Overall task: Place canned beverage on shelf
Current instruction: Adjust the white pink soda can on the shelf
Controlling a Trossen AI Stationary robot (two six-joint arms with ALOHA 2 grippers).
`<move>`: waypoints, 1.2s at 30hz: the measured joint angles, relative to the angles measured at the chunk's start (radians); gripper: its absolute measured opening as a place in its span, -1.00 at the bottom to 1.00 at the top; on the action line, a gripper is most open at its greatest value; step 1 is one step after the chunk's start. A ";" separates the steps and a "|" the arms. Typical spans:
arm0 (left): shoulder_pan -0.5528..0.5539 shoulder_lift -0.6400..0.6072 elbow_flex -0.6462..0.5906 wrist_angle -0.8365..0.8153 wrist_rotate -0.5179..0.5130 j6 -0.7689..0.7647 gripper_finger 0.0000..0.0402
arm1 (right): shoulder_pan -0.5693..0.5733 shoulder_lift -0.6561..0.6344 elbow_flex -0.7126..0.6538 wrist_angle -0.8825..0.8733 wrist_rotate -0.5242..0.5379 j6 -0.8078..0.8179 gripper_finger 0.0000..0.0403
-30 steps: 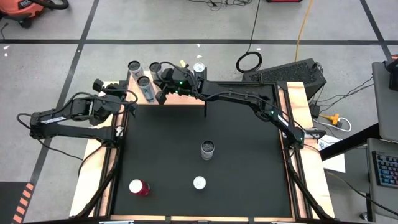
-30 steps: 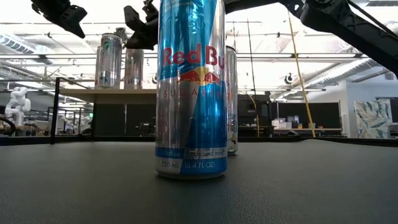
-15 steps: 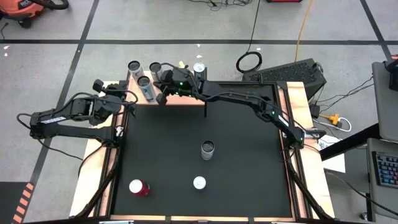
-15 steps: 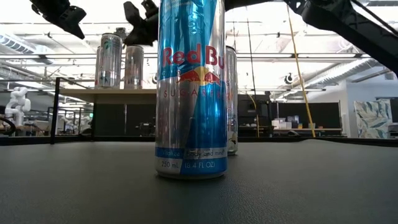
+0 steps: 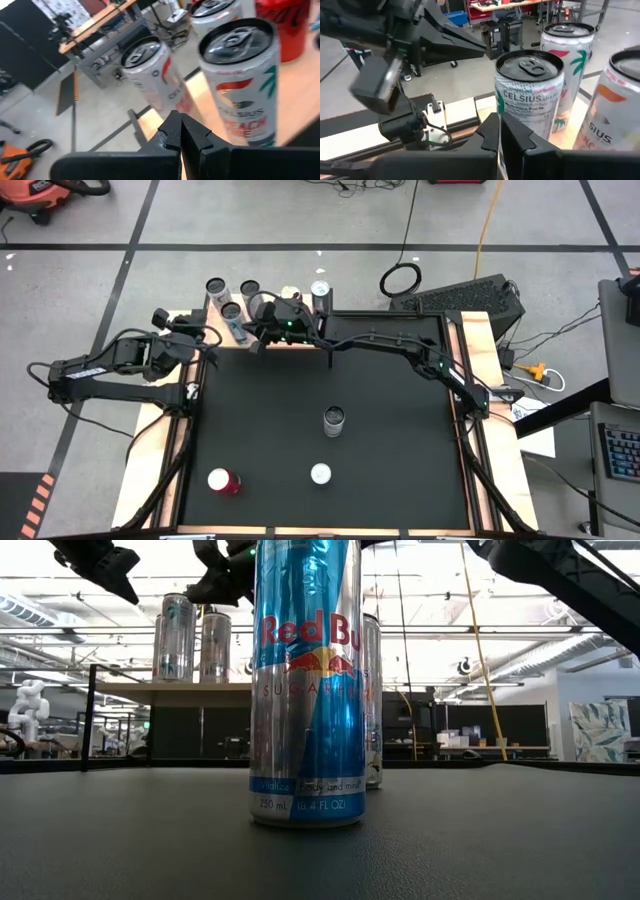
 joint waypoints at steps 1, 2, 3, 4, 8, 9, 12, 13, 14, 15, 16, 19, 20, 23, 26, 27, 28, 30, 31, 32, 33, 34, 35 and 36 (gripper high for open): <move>0.000 0.000 0.000 0.003 0.010 0.000 -1.00 | 0.002 0.000 0.000 -0.013 0.001 0.000 -1.00; 0.000 0.000 0.000 0.004 0.021 0.002 -1.00 | 0.004 0.000 0.000 -0.024 0.001 0.000 -1.00; 0.000 0.000 0.000 0.010 0.031 0.017 -1.00 | 0.007 0.000 0.000 -0.034 0.001 0.000 -1.00; 0.000 0.000 0.000 0.022 0.041 0.038 -1.00 | 0.010 0.000 0.000 -0.045 0.001 0.000 -1.00; 0.000 -0.004 0.000 0.095 0.127 0.130 -1.00 | 0.018 -0.001 0.000 -0.088 0.000 -0.023 -1.00; 0.000 -0.007 0.000 0.110 0.163 0.154 -1.00 | 0.019 -0.003 0.000 -0.103 0.000 -0.031 -1.00; 0.000 -0.015 0.000 0.156 0.283 0.166 -1.00 | 0.022 -0.016 0.000 -0.167 0.001 -0.028 -1.00; 0.000 -0.020 0.000 0.166 0.320 0.165 -1.00 | 0.023 -0.022 0.000 -0.193 0.001 -0.023 -1.00; 0.000 -0.023 0.000 0.180 0.356 0.165 -1.00 | 0.025 -0.028 0.000 -0.220 0.001 -0.018 -1.00; 0.000 -0.027 0.000 0.200 0.392 0.165 -1.00 | 0.026 -0.037 0.000 -0.246 0.001 -0.013 -1.00; 0.000 -0.032 0.000 0.222 0.427 0.164 -1.00 | 0.028 -0.041 0.000 -0.274 0.001 -0.010 -1.00; 0.000 -0.037 0.000 0.296 0.517 0.159 -1.00 | 0.035 -0.070 0.000 -0.348 0.001 -0.008 -1.00; 0.000 -0.037 0.000 0.322 0.549 0.158 -1.00 | 0.037 -0.081 0.000 -0.357 0.001 -0.008 -1.00; 0.000 -0.037 0.000 0.388 0.628 0.158 -1.00 | 0.039 -0.121 0.000 -0.413 0.001 -0.008 -1.00; 0.000 -0.037 0.000 0.432 0.669 0.162 -1.00 | 0.038 -0.161 0.000 -0.495 0.002 -0.008 -1.00; 0.000 -0.037 0.000 0.442 0.670 0.165 -1.00 | 0.037 -0.172 0.000 -0.523 0.002 -0.006 -1.00; 0.000 -0.037 0.000 0.446 0.669 0.165 -1.00 | 0.036 -0.186 0.000 -0.551 0.002 0.004 -1.00; 0.000 -0.037 0.000 0.444 0.660 0.165 -1.00 | 0.036 -0.205 0.000 -0.603 0.002 0.036 -1.00; 0.000 -0.037 0.000 0.445 0.660 0.166 -0.99 | 0.036 -0.214 0.000 -0.615 0.002 0.053 -1.00; 0.000 -0.037 0.000 0.444 0.660 0.175 -0.96 | 0.036 -0.221 0.000 -0.627 0.002 0.067 -1.00; 0.001 -0.037 0.000 0.445 0.660 0.193 -0.93 | 0.037 -0.226 0.001 -0.639 0.002 0.078 -1.00; 0.001 -0.036 0.000 0.445 0.663 0.210 -0.88 | 0.038 -0.228 0.001 -0.648 0.002 0.083 -1.00; 0.001 -0.036 0.000 0.445 0.668 0.215 -0.83 | 0.038 -0.230 0.001 -0.654 0.002 0.090 -1.00; 0.001 -0.034 0.000 0.444 0.676 0.216 -0.77 | 0.038 -0.230 0.001 -0.663 0.002 0.102 -1.00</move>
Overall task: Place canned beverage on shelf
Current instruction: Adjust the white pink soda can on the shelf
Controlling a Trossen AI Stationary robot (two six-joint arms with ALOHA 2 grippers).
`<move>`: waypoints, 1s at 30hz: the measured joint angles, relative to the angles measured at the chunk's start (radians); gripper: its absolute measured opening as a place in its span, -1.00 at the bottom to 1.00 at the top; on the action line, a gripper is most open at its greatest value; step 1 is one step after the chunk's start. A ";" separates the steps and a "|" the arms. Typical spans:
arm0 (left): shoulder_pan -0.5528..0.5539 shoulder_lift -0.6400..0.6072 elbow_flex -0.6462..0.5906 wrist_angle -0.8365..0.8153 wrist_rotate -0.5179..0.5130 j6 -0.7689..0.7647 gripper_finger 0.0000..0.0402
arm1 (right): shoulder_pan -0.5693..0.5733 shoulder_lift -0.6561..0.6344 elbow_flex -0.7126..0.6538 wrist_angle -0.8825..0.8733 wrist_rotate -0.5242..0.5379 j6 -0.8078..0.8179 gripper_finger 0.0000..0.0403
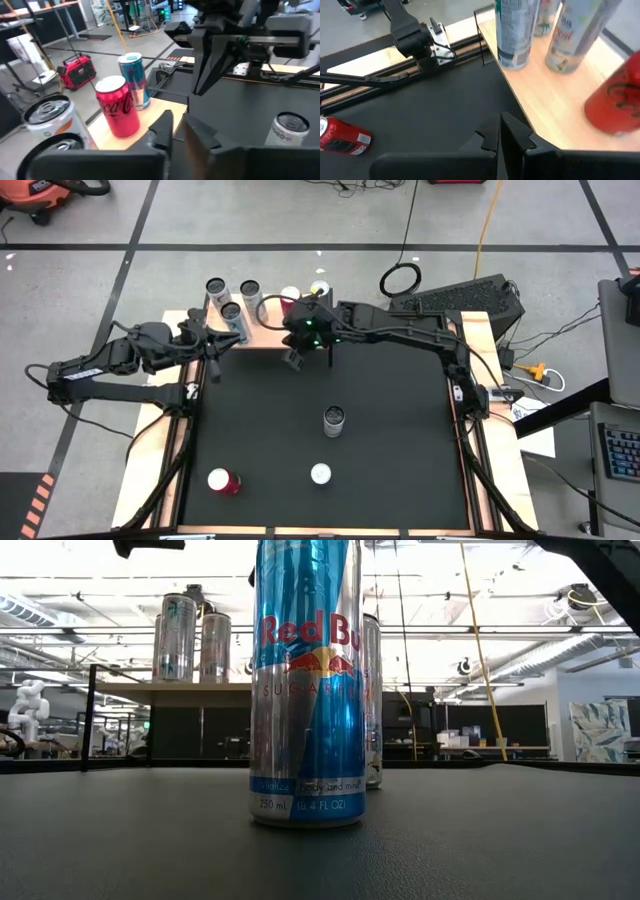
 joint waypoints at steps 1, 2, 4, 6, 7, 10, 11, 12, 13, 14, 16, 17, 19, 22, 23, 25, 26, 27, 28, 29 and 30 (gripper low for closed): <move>0.000 0.001 0.000 0.000 0.009 0.002 -0.70 | 0.000 0.000 0.000 -0.009 -0.001 0.010 -1.00; 0.000 0.001 0.000 0.000 0.012 0.006 -0.63 | 0.000 0.000 0.000 -0.014 0.000 0.020 -1.00; 0.000 0.001 0.000 0.000 0.012 0.032 -0.47 | 0.000 0.000 0.000 -0.035 0.000 0.034 -1.00; 0.000 0.001 0.000 0.000 0.005 0.055 -0.32 | 0.000 0.000 0.000 -0.062 0.000 0.041 -1.00; 0.000 0.001 0.000 0.000 -0.003 0.057 -0.24 | 0.000 0.000 0.000 -0.076 0.000 0.041 -1.00; 0.000 0.005 0.000 -0.001 -0.061 0.054 -0.04 | 0.001 0.000 0.000 -0.112 0.000 0.041 -1.00; 0.000 0.008 0.000 -0.002 -0.095 0.055 0.01 | 0.001 0.000 0.000 -0.118 0.000 0.041 -1.00; 0.000 0.011 0.000 -0.002 -0.130 0.067 0.06 | 0.001 0.000 0.000 -0.122 0.000 0.041 -1.00; 0.001 0.014 0.000 -0.002 -0.163 0.098 0.10 | 0.001 0.000 0.000 -0.125 0.000 0.041 -1.00; 0.002 0.017 0.001 -0.003 -0.196 0.126 0.13 | 0.001 0.000 0.000 -0.128 0.000 0.041 -1.00; 0.003 0.022 0.001 -0.011 -0.255 0.140 0.18 | 0.001 0.000 0.000 -0.130 0.000 0.041 -1.00; 0.003 0.025 0.001 -0.010 -0.277 0.138 0.19 | 0.001 0.000 0.000 -0.130 0.000 0.041 -1.00; 0.003 0.032 0.001 -0.010 -0.306 0.134 0.19 | 0.001 0.000 0.000 -0.130 0.000 0.040 -1.00; 0.010 0.049 0.001 -0.010 -0.325 0.130 0.19 | 0.001 0.000 0.000 -0.131 0.000 0.039 -1.00; 0.016 0.056 0.001 -0.009 -0.330 0.126 0.19 | 0.001 0.000 0.000 -0.131 0.000 0.038 -1.00; 0.036 0.073 0.001 -0.007 -0.346 0.125 0.20 | 0.001 0.000 0.000 -0.131 0.000 0.037 -1.00; 0.048 0.083 0.001 -0.003 -0.354 0.125 0.20 | 0.001 0.000 0.000 -0.131 0.000 0.037 -1.00; 0.060 0.090 0.001 0.003 -0.362 0.125 0.20 | 0.001 0.000 0.000 -0.131 0.000 0.037 -1.00; 0.073 0.098 0.001 0.009 -0.368 0.125 0.20 | 0.001 0.000 0.000 -0.132 0.000 0.037 -1.00; 0.088 0.104 0.001 0.009 -0.370 0.124 0.20 | 0.001 0.000 0.000 -0.132 0.000 0.036 -1.00; 0.103 0.108 0.001 0.015 -0.371 0.110 0.20 | 0.001 0.000 0.000 -0.132 0.000 0.035 -1.00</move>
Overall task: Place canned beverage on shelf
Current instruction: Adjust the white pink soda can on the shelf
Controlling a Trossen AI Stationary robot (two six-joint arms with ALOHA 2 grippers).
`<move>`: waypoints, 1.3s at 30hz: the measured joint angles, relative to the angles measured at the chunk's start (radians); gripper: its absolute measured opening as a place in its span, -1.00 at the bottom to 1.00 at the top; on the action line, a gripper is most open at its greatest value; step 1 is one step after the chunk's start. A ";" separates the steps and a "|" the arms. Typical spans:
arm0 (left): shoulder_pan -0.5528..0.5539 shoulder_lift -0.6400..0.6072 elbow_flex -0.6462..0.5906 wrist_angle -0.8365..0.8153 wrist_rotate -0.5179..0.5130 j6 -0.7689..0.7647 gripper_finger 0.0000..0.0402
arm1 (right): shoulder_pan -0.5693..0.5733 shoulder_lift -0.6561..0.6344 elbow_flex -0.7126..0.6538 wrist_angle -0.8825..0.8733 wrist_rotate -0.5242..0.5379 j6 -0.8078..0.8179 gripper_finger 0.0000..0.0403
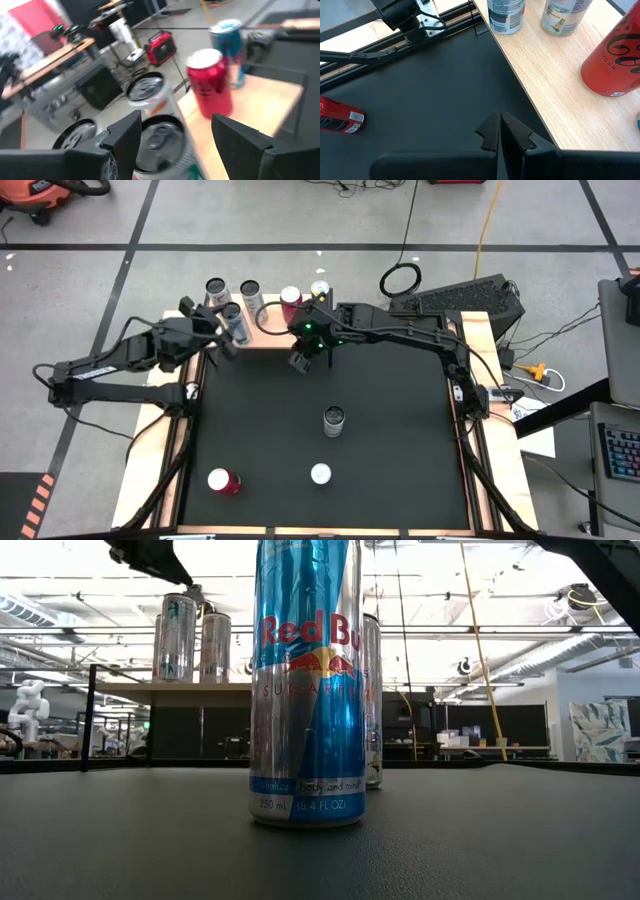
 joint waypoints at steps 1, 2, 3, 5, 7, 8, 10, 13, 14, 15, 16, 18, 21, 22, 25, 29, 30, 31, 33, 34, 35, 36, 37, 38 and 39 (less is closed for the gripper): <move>0.015 0.002 0.000 0.011 0.000 -0.024 0.20 | 0.000 0.000 0.000 0.000 0.000 -0.005 -1.00; 0.031 0.003 0.001 0.015 0.001 -0.051 0.20 | 0.000 0.000 0.000 0.000 0.000 -0.009 -1.00; 0.048 0.006 0.001 0.015 0.003 -0.065 0.20 | 0.000 0.000 0.000 0.000 0.000 -0.010 -1.00; 0.076 0.007 0.001 0.013 0.011 -0.067 0.20 | 0.000 0.000 0.000 0.000 0.000 -0.014 -1.00; 0.096 0.007 0.004 0.009 0.016 -0.064 0.20 | 0.000 0.000 0.000 0.000 0.000 -0.014 -1.00; 0.106 0.008 0.015 0.001 0.031 -0.065 0.20 | 0.000 0.000 0.000 0.000 0.000 -0.014 -1.00; 0.124 0.014 0.038 0.000 0.076 -0.065 0.20 | 0.000 0.000 0.000 0.000 0.000 -0.014 -1.00; 0.150 0.034 0.073 -0.014 0.149 -0.094 0.20 | 0.000 0.000 0.000 0.000 0.000 -0.014 -1.00; 0.160 0.044 0.086 -0.031 0.166 -0.109 0.20 | 0.000 0.000 0.000 0.001 0.000 -0.014 -1.00; 0.170 0.054 0.101 -0.054 0.179 -0.116 0.20 | 0.000 0.000 0.000 0.001 0.000 -0.014 -1.00; 0.180 0.066 0.117 -0.082 0.191 -0.116 0.20 | 0.000 0.000 0.000 0.001 0.000 -0.014 -1.00; 0.196 0.092 0.156 -0.131 0.211 -0.115 0.20 | 0.000 0.000 0.000 0.001 0.000 -0.014 -1.00; 0.217 0.134 0.243 -0.209 0.245 -0.098 0.20 | 0.000 0.000 0.000 0.001 0.000 -0.014 -1.00; 0.223 0.148 0.282 -0.241 0.261 -0.089 0.20 | 0.000 0.000 0.000 0.001 0.000 -0.014 -1.00; 0.243 0.191 0.404 -0.351 0.335 -0.090 0.20 | 0.000 0.001 0.000 0.001 0.000 -0.014 -1.00; 0.274 0.234 0.497 -0.474 0.454 -0.098 0.20 | 0.000 0.001 0.000 0.001 0.000 -0.014 -1.00; 0.280 0.240 0.499 -0.488 0.468 -0.109 0.20 | 0.001 0.001 0.000 0.001 0.000 -0.013 -1.00; 0.287 0.246 0.498 -0.501 0.474 -0.115 0.20 | 0.001 0.001 0.000 0.001 0.000 -0.009 -1.00; 0.302 0.260 0.484 -0.512 0.481 -0.115 0.20 | 0.001 0.001 0.000 0.001 0.000 -0.005 -1.00; 0.310 0.270 0.475 -0.519 0.481 -0.114 0.20 | 0.001 0.001 0.000 0.002 0.000 -0.004 -1.00; 0.317 0.278 0.466 -0.524 0.482 -0.114 0.20 | 0.003 0.001 0.000 0.002 0.000 -0.004 -1.00; 0.325 0.288 0.458 -0.524 0.482 -0.113 0.20 | 0.004 0.001 0.000 0.002 0.000 -0.003 -1.00; 0.331 0.298 0.453 -0.524 0.481 -0.111 0.20 | 0.005 0.001 0.000 0.002 0.000 -0.003 -1.00; 0.336 0.306 0.450 -0.523 0.481 -0.105 0.20 | 0.008 0.001 0.000 0.002 0.000 -0.004 -1.00; 0.340 0.314 0.447 -0.521 0.481 -0.096 0.20 | 0.010 0.001 0.000 0.002 0.000 -0.006 -1.00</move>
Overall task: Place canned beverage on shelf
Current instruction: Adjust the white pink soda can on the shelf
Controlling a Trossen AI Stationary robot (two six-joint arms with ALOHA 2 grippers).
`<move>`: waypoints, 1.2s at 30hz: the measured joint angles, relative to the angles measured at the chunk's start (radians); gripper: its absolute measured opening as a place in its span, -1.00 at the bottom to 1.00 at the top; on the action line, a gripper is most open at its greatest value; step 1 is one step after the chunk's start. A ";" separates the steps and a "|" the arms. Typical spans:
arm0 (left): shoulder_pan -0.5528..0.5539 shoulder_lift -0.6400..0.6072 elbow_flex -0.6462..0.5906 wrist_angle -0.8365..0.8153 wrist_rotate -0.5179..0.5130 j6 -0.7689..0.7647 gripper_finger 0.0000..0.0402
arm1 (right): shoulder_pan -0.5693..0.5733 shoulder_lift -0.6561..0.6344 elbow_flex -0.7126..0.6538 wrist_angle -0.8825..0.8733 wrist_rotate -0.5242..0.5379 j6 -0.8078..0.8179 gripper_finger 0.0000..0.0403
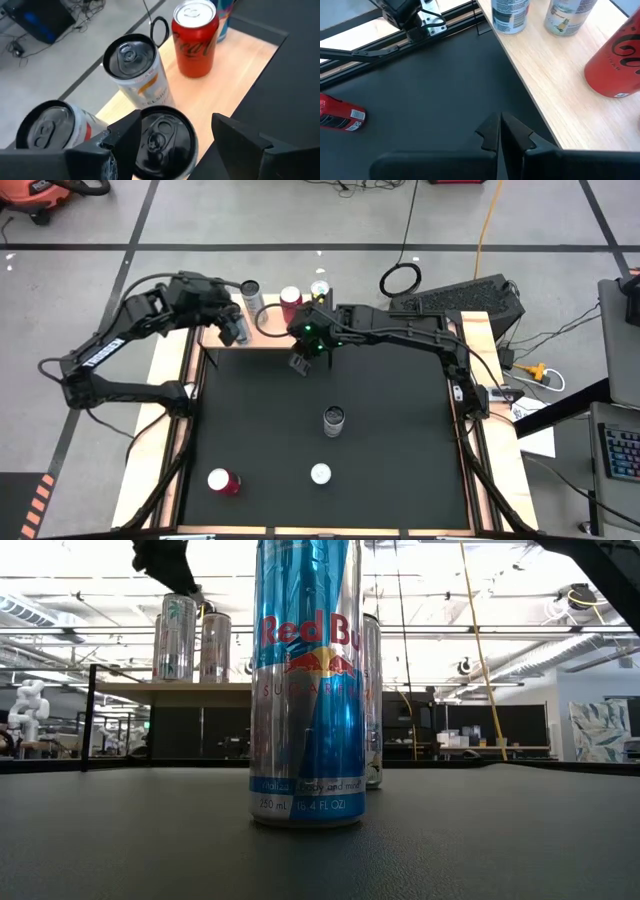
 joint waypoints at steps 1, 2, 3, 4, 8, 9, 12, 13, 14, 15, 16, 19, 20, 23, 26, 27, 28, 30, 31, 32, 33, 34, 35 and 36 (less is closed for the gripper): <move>0.004 0.007 -0.001 0.004 0.000 0.006 0.20 | 0.001 0.000 0.000 0.000 0.000 -0.002 -1.00; 0.008 0.015 -0.001 0.008 0.000 0.006 0.20 | 0.003 0.000 0.000 0.000 0.000 -0.003 -1.00; 0.013 0.023 -0.001 0.009 0.000 0.006 0.20 | 0.005 0.000 0.000 0.000 0.000 -0.003 -1.00; 0.018 0.031 -0.001 0.009 -0.001 0.007 0.20 | 0.006 0.000 0.000 0.000 0.000 -0.003 -1.00; 0.031 0.049 -0.001 0.007 -0.001 0.007 0.20 | 0.013 0.000 0.000 0.000 0.000 -0.007 -1.00; 0.031 0.052 -0.001 0.005 -0.002 0.007 0.20 | 0.014 0.000 0.000 0.000 0.000 -0.007 -1.00; 0.031 0.056 -0.001 -0.007 -0.004 0.007 0.20 | 0.015 0.000 0.000 0.000 0.000 -0.007 -1.00; 0.031 0.055 -0.001 -0.005 -0.005 0.008 0.20 | 0.015 0.000 0.000 0.000 0.000 -0.007 -1.00; 0.031 0.055 -0.001 -0.006 -0.004 0.007 0.20 | 0.015 0.000 0.000 0.000 0.000 -0.007 -1.00; 0.031 0.055 -0.001 -0.007 -0.004 0.007 0.20 | 0.015 0.000 0.000 0.000 0.000 -0.007 -1.00; 0.031 0.054 -0.001 -0.008 -0.004 0.007 0.20 | 0.015 0.000 0.000 0.000 0.000 -0.007 -1.00; 0.031 0.052 -0.001 -0.027 -0.005 0.006 0.20 | 0.015 0.000 0.000 -0.001 0.000 -0.008 -1.00; 0.031 0.051 -0.001 -0.036 -0.008 0.006 0.20 | 0.015 0.000 0.000 -0.001 0.000 -0.008 -1.00; 0.031 0.050 0.001 -0.066 -0.034 0.005 0.20 | 0.015 0.000 0.000 -0.001 0.000 -0.008 -1.00; 0.031 0.043 0.001 -0.081 -0.042 -0.014 0.20 | 0.015 0.000 0.000 -0.001 0.000 -0.008 -1.00; 0.031 0.040 0.001 -0.083 -0.042 -0.018 0.20 | 0.015 0.000 0.000 -0.001 0.000 -0.008 -1.00; 0.031 0.038 0.000 -0.087 -0.042 -0.019 0.20 | 0.015 0.000 0.000 -0.001 0.000 -0.008 -1.00; 0.031 0.035 0.000 -0.090 -0.042 -0.020 0.20 | 0.015 0.000 0.000 -0.001 0.000 -0.008 -1.00; 0.031 0.035 0.000 -0.089 -0.042 -0.021 0.20 | 0.015 0.000 0.000 -0.001 0.000 -0.008 -1.00; 0.031 0.035 0.000 -0.087 -0.042 -0.021 0.20 | 0.015 0.000 0.000 -0.001 0.000 -0.008 -1.00; 0.031 0.035 0.000 -0.084 -0.042 -0.021 0.20 | 0.015 0.000 0.000 -0.001 0.000 -0.008 -1.00; 0.030 0.035 -0.001 -0.078 -0.042 -0.020 0.20 | 0.015 0.000 0.000 -0.001 0.000 -0.008 -1.00; 0.030 0.036 -0.001 -0.068 -0.040 -0.021 0.20 | 0.015 0.000 0.000 -0.001 0.000 -0.008 -1.00; 0.030 0.036 -0.002 -0.059 -0.039 -0.021 0.20 | 0.015 0.000 0.000 -0.001 0.000 -0.008 -1.00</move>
